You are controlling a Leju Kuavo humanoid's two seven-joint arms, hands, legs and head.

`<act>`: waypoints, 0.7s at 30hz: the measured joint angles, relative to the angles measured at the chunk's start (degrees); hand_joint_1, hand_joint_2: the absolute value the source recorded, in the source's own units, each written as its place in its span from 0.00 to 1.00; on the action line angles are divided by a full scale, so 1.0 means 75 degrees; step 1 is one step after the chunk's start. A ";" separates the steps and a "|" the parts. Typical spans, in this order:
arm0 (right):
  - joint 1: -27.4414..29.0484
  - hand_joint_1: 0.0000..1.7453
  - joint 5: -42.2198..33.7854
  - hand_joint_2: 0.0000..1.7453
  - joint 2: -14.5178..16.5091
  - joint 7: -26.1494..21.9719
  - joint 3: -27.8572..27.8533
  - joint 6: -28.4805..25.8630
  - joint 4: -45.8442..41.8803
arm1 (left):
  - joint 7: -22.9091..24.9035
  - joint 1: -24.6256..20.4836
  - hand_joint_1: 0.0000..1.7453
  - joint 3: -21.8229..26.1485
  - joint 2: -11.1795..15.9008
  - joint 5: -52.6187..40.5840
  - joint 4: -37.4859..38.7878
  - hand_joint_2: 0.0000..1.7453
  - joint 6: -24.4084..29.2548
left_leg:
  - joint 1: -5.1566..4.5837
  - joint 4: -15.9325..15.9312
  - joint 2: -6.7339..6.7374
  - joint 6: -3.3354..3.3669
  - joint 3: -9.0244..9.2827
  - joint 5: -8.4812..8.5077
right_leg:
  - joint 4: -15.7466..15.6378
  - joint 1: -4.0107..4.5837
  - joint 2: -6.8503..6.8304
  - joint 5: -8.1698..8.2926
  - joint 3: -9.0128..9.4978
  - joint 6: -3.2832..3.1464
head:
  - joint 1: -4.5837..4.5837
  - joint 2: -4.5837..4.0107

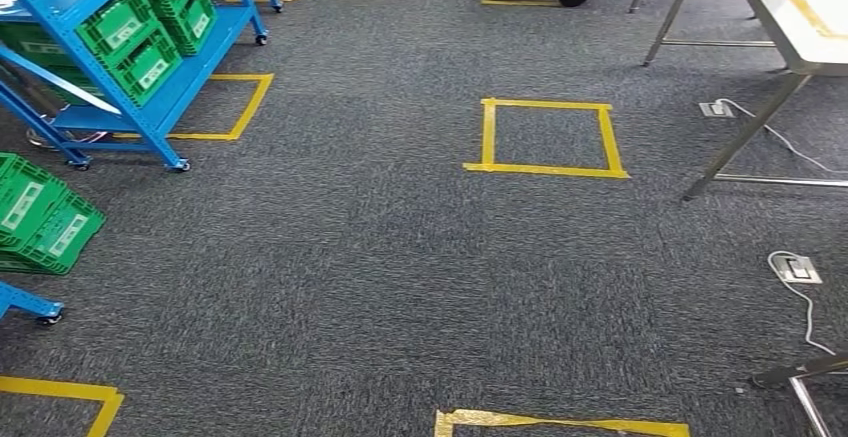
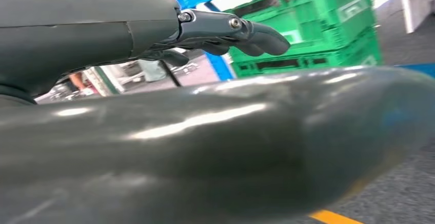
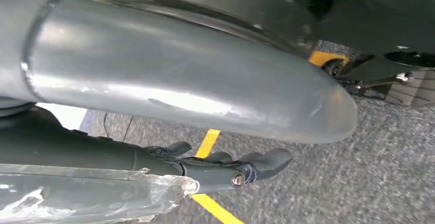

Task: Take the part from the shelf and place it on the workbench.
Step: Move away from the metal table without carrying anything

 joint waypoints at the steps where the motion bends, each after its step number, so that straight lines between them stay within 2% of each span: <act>1: -0.0007 0.00 0.0000 0.00 -0.0001 0.0005 0.0001 -0.0007 0.0001 | -0.0001 -0.0019 0.00 -0.0001 -0.0009 0.0002 0.0017 0.00 0.0000 | -0.0001 -0.0484 0.0182 0.0001 0.0267 0.0163 | 0.0037 0.0016 -0.0084 -0.0036 -0.0020 0.0045 | -0.0012 0.0001; 3: -0.0025 0.00 -0.0001 0.00 -0.0004 0.0013 0.0005 -0.0017 0.0002 | -0.0003 -0.0050 0.00 -0.0002 -0.0034 0.0005 0.0053 0.00 0.0001 | -0.0021 -0.0977 0.0379 0.0092 0.0524 0.0253 | 0.0089 0.0059 -0.0246 -0.0103 -0.0033 0.0136 | 0.0008 0.0001; 5: -0.0050 0.00 -0.0002 0.00 -0.0004 0.0017 0.0008 -0.0023 0.0002 | -0.0002 -0.0025 0.00 -0.0002 -0.0061 0.0007 0.0084 0.00 0.0004 | -0.0037 -0.1013 0.0206 0.0236 0.0508 0.0249 | 0.0096 0.0057 -0.0393 -0.0140 0.0021 0.0203 | 0.0041 0.0000; 6: -0.0063 0.00 -0.0003 0.00 -0.0003 0.0018 0.0009 -0.0024 0.0002 | -0.0001 -0.0005 0.00 -0.0002 -0.0072 0.0007 0.0095 0.00 0.0004 | -0.0030 -0.1018 0.0126 0.0284 0.0501 0.0264 | 0.0139 0.0036 -0.0324 -0.0192 0.0027 0.0248 | 0.0047 -0.0001; 7: -0.0069 0.00 -0.0003 0.00 -0.0002 0.0018 0.0009 -0.0025 0.0002 | -0.0001 0.0001 0.00 -0.0001 -0.0080 0.0007 0.0104 0.00 0.0005 | -0.0017 -0.1024 0.0041 0.0333 0.0492 0.0286 | 0.0298 0.0012 -0.0147 -0.0321 -0.0016 0.0293 | 0.0056 -0.0001; 9: -0.0054 0.00 -0.0005 0.00 -0.0002 0.0019 0.0010 -0.0026 0.0002 | -0.0001 -0.0024 0.00 -0.0002 -0.0090 0.0007 0.0115 0.00 0.0006 | 0.0008 -0.1029 -0.0135 0.0411 0.0457 0.0329 | 0.1103 -0.0030 0.0347 -0.0810 -0.0375 0.0379 | 0.0083 0.0000; 10: -0.0036 0.00 -0.0009 0.00 -0.0002 0.0022 0.0011 -0.0026 0.0002 | 0.0001 -0.0037 0.00 -0.0002 -0.0095 0.0007 0.0121 0.00 0.0006 | 0.0010 -0.1028 -0.0236 0.0439 0.0434 0.0345 | 0.1657 -0.0039 0.0497 -0.1074 -0.0632 0.0397 | 0.0092 0.0001; 11: -0.0018 0.00 -0.0015 0.00 -0.0002 0.0026 0.0012 -0.0026 0.0002 | 0.0008 -0.0043 0.00 -0.0003 -0.0104 0.0007 0.0127 0.00 0.0006 | 0.0010 -0.1027 -0.0345 0.0452 0.0414 0.0358 | 0.2115 -0.0043 0.0565 -0.1242 -0.0862 0.0406 | 0.0098 0.0001; 12: -0.0004 0.00 -0.0021 0.00 -0.0002 0.0033 0.0013 -0.0026 0.0002 | 0.0022 -0.0038 0.00 -0.0003 -0.0113 0.0006 0.0136 0.00 0.0005 | 0.0010 -0.1026 -0.0461 0.0454 0.0402 0.0369 | 0.2348 -0.0044 0.0592 -0.1266 -0.0994 0.0402 | 0.0102 0.0001; 13: 0.0002 0.00 -0.0026 0.00 -0.0002 0.0041 0.0014 -0.0026 0.0002 | 0.0041 -0.0030 0.00 -0.0003 -0.0125 0.0005 0.0147 0.00 0.0005 | 0.0010 -0.1026 -0.0576 0.0448 0.0398 0.0379 | 0.2275 -0.0044 0.0611 -0.1131 -0.0985 0.0388 | 0.0102 0.0001; 14: 0.0002 0.00 -0.0028 0.00 -0.0002 0.0047 0.0015 -0.0026 0.0002 | 0.0065 -0.0024 0.00 -0.0003 -0.0139 0.0004 0.0160 0.00 0.0005 | 0.0012 -0.1026 -0.0696 0.0432 0.0399 0.0390 | 0.1905 -0.0047 0.0656 -0.0873 -0.0829 0.0363 | 0.0102 0.0001; 16: -0.0007 0.00 -0.0029 0.00 -0.0002 0.0053 0.0019 -0.0026 0.0002 | 0.0115 -0.0026 0.00 -0.0003 -0.0173 0.0001 0.0183 0.00 0.0005 | 0.0011 -0.1013 -0.0923 0.0382 0.0385 0.0415 | 0.0819 -0.0071 0.1006 -0.0336 -0.0342 0.0307 | 0.0103 0.0001; 17: -0.0012 0.00 -0.0028 0.00 -0.0002 0.0054 0.0022 -0.0025 0.0002 | 0.0135 -0.0030 0.00 -0.0003 -0.0184 -0.0001 0.0190 0.00 0.0006 | 0.0007 -0.1009 -0.1021 0.0345 0.0366 0.0431 | 0.0420 -0.0084 0.1159 -0.0183 -0.0168 0.0284 | 0.0103 0.0001; 18: -0.0017 0.00 -0.0028 0.00 -0.0001 0.0055 0.0025 -0.0025 0.0002 | 0.0146 -0.0029 0.00 -0.0003 -0.0192 -0.0001 0.0194 0.00 0.0007 | 0.0006 -0.1012 -0.1108 0.0305 0.0343 0.0450 | 0.0209 -0.0087 0.1270 -0.0124 -0.0081 0.0265 | 0.0100 0.0001; 19: -0.0024 0.00 -0.0026 0.00 0.0000 0.0057 0.0029 -0.0024 0.0002 | 0.0152 -0.0015 0.00 -0.0003 -0.0197 -0.0002 0.0201 0.00 0.0007 | 0.0009 -0.1024 -0.1192 0.0255 0.0319 0.0475 | 0.0159 -0.0075 0.1248 -0.0119 -0.0051 0.0240 | 0.0099 0.0001; 20: -0.0032 0.00 -0.0022 0.00 0.0003 0.0059 0.0036 -0.0023 0.0002 | 0.0159 0.0011 0.00 -0.0003 -0.0201 -0.0002 0.0211 0.00 0.0009 | 0.0023 -0.1050 -0.1276 0.0201 0.0294 0.0511 | 0.0150 -0.0073 0.1151 -0.0088 -0.0041 0.0200 | 0.0099 0.0001; 21: -0.0043 0.00 -0.0017 0.00 0.0006 0.0061 0.0042 -0.0022 0.0002 | 0.0168 0.0041 0.00 -0.0004 -0.0209 -0.0002 0.0224 0.00 0.0009 | 0.0027 -0.1037 -0.1241 0.0159 0.0262 0.0504 | 0.0130 -0.0074 0.1061 -0.0053 -0.0028 0.0147 | 0.0094 0.0001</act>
